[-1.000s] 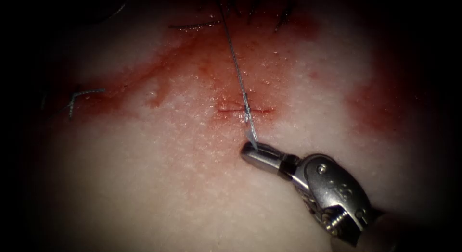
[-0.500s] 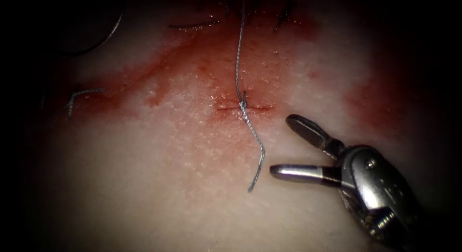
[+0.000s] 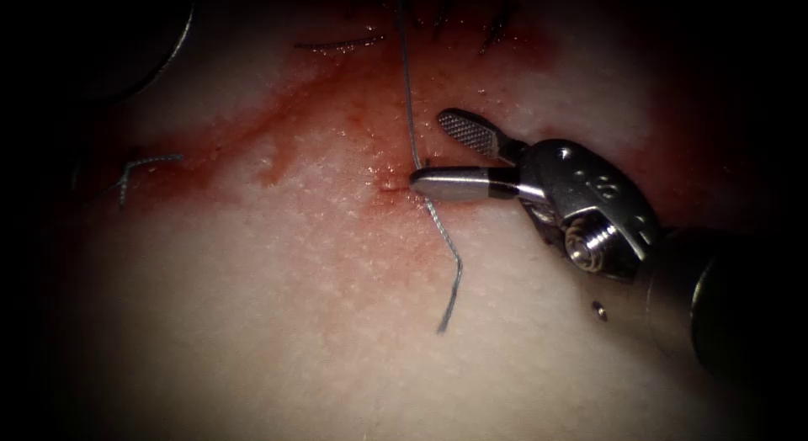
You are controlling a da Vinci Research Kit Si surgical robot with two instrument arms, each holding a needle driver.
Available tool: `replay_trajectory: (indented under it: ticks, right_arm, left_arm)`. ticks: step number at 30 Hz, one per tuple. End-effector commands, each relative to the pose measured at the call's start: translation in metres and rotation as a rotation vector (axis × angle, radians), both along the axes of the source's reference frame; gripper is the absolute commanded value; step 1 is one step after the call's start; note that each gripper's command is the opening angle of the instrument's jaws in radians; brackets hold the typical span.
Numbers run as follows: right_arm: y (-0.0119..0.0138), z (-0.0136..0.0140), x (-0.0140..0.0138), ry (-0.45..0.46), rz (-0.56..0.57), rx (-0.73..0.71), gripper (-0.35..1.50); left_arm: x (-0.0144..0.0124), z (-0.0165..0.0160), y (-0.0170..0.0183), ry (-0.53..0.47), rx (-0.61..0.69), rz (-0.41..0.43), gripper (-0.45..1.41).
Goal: Wound Closure
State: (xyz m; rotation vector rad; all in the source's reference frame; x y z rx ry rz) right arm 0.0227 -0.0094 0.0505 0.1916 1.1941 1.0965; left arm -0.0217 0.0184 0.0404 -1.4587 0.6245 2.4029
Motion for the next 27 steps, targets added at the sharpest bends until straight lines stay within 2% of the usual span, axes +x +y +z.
replay_trajectory:
  ticks: [1, 16, 18, 27]
  right_arm:
    - [0.0003, 0.001, 0.0014, 0.0, 0.002, 0.005, 1.35]
    - [0.0017, 0.0031, 0.0045, -0.049, -0.017, -0.022, 1.3]
    - [0.0021, 0.0035, 0.0048, -0.054, -0.016, -0.028, 1.35]
    - [0.0026, 0.0047, 0.0064, -0.053, -0.018, -0.041, 1.36]
  left_arm:
    - [-0.0006, 0.0003, 0.0002, -0.005, -0.002, 0.002, -0.45]
    - [-0.0012, -0.0013, -0.0005, -0.038, -0.008, 0.02, -0.45]
    - [-0.0013, -0.0016, -0.0007, -0.038, -0.008, 0.019, -0.45]
    - [-0.0016, -0.0021, -0.001, -0.04, -0.008, 0.019, -0.45]
